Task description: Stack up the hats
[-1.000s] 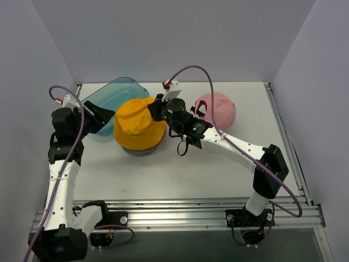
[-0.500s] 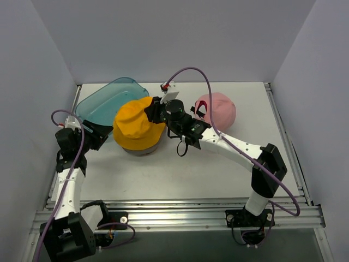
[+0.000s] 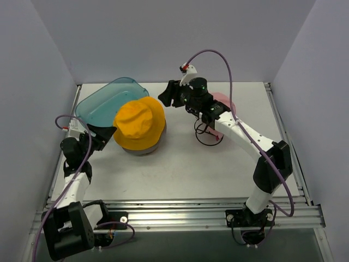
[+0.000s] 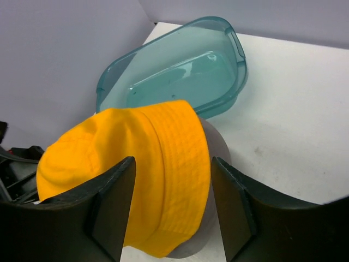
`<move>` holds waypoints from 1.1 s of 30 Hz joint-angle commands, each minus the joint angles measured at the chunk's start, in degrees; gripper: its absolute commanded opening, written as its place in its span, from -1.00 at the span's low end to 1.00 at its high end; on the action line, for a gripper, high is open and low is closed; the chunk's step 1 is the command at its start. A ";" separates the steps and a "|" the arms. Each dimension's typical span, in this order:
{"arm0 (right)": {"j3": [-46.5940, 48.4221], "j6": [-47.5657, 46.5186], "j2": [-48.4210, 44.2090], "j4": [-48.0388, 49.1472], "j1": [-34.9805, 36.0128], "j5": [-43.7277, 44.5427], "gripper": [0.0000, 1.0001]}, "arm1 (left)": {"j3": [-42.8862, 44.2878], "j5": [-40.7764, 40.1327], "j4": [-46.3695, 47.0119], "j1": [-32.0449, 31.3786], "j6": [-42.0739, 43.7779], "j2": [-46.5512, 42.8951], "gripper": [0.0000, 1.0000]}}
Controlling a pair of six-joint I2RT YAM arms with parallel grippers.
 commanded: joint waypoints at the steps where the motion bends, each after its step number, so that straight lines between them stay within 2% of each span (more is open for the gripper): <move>1: 6.66 -4.15 1.77 -3.93 0.01 -9.84 0.07 | -2.35 3.86 14.92 0.51 -2.70 3.82 0.58; 7: 6.75 -2.04 5.90 0.63 -4.47 -18.63 0.07 | -2.44 5.36 19.51 0.51 -2.80 7.53 0.58; 23: 5.80 3.06 15.40 11.18 -4.13 -24.09 0.07 | -4.28 0.35 17.04 0.60 2.39 7.17 0.59; 33: 3.60 4.73 16.02 14.42 -3.69 -23.65 -0.02 | -4.02 5.45 29.43 0.60 -1.30 13.94 0.42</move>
